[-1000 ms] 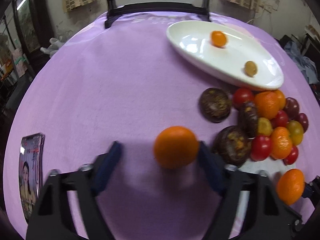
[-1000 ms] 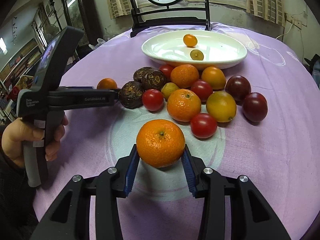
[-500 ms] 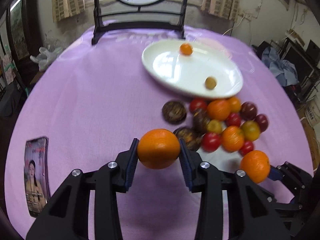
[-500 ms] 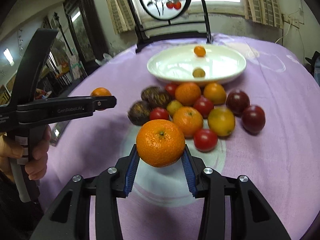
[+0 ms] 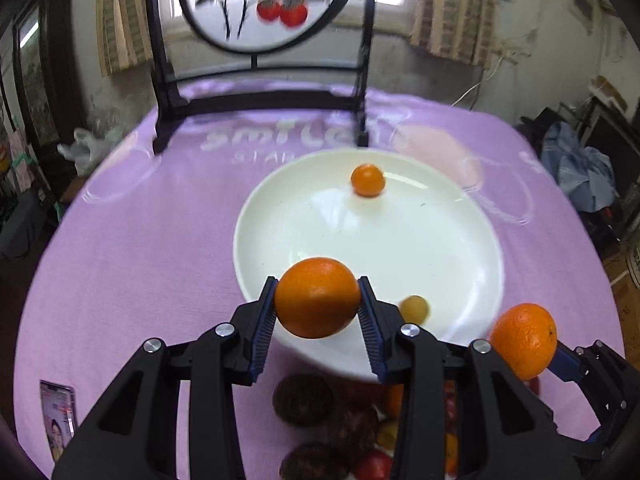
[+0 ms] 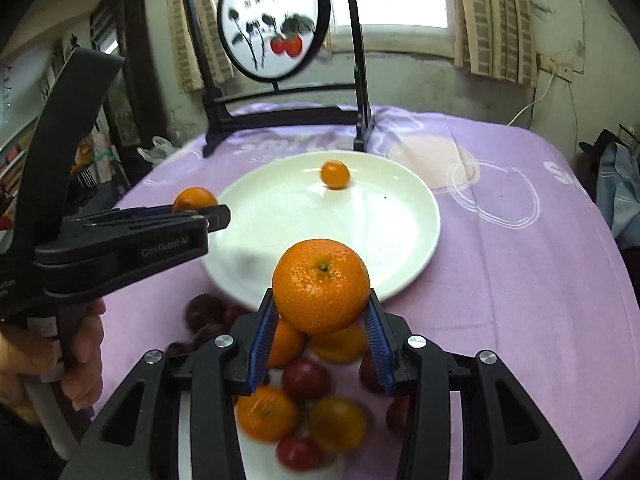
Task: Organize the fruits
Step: 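Carry both fruits over the white plate and open both tools to release them, then grasp a red cherry tomato with the right tool while the left tool grasps a dark brown fruit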
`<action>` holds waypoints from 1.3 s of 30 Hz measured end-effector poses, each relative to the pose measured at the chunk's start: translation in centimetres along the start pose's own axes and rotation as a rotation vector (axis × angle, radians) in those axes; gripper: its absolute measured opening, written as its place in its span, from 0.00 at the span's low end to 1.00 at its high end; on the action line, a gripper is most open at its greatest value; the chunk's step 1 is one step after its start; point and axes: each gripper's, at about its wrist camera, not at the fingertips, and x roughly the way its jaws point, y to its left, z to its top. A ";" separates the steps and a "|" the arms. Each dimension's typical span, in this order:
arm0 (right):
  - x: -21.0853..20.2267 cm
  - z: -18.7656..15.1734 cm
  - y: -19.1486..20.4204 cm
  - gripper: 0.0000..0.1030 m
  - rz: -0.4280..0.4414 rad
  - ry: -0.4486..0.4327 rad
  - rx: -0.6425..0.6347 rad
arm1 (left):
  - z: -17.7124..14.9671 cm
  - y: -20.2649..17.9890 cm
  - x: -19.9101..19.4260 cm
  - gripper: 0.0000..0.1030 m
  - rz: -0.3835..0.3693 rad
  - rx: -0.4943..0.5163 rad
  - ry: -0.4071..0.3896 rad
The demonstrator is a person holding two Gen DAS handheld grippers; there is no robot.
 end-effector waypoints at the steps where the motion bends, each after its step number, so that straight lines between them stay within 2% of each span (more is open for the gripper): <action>1: 1.0 0.4 -0.2 0.42 -0.005 0.014 0.004 | 0.3 0.3 1.5 0.38 -0.006 -0.019 0.033; 3: 3.0 1.1 -0.6 0.42 0.020 0.065 0.023 | 0.0 0.8 2.9 0.38 -0.008 -0.040 0.051; 6: 4.1 1.5 -0.9 0.44 -0.003 0.077 0.003 | -0.3 0.9 4.1 0.38 -0.008 -0.031 0.055; 7: 4.3 1.6 -1.0 0.51 -0.010 0.070 -0.005 | -0.4 0.9 4.3 0.40 -0.013 -0.028 0.056; 8: 4.2 1.7 -1.0 0.66 -0.017 0.059 -0.005 | -0.4 1.0 4.3 0.58 -0.018 -0.030 0.045; 9: 3.9 1.8 -1.2 0.70 -0.023 0.038 0.003 | -0.5 0.9 4.0 0.72 -0.028 -0.024 0.013; 10: 3.3 1.6 -1.3 0.71 -0.019 0.018 0.010 | -0.5 0.7 3.6 0.77 -0.018 -0.018 -0.012; 13: 2.0 1.5 -1.1 0.70 -0.010 -0.001 -0.009 | -0.5 0.2 1.9 0.79 0.018 0.020 -0.057; 15: 0.8 1.1 -1.0 0.70 -0.006 -0.014 -0.013 | -0.6 0.1 0.5 0.81 -0.005 0.019 -0.079; 17: -0.7 0.3 -1.2 0.70 -0.010 -0.030 -0.004 | -0.8 -0.2 -0.8 0.90 -0.023 0.017 -0.089; 18: -1.2 -0.1 -1.3 0.70 -0.013 -0.033 0.003 | -0.9 -0.5 -1.5 0.91 -0.025 0.019 -0.093; 23: -3.4 -3.8 -2.2 0.71 0.003 -0.024 0.047 | -2.9 -1.1 -4.1 0.93 -0.054 0.040 -0.107; 26: -4.1 -6.3 -1.5 0.70 0.026 0.020 0.008 | -5.1 -0.5 -4.9 0.94 -0.039 0.040 -0.096; 28: -4.5 -7.5 -0.6 0.67 0.044 0.041 -0.043 | -6.5 0.5 -5.0 0.94 -0.043 0.021 -0.077; 30: -4.8 -8.8 0.6 0.57 0.042 0.069 -0.096 | -7.4 1.6 -4.7 0.94 -0.043 -0.001 -0.057; 31: -4.7 -9.2 1.0 0.49 0.044 0.088 -0.111 | -7.7 2.3 -4.5 0.94 -0.037 -0.017 -0.043; 34: -3.4 -9.9 2.0 0.46 0.028 0.148 -0.136 | -8.3 4.1 -3.9 0.94 -0.043 -0.067 -0.023; 37: -1.7 -10.1 2.5 0.38 -0.005 0.211 -0.147 | -8.5 5.3 -3.7 0.94 -0.041 -0.080 -0.030; 39: -1.2 -9.7 2.9 0.37 -0.036 0.208 -0.162 | -8.4 6.0 -3.6 0.94 -0.035 -0.090 -0.023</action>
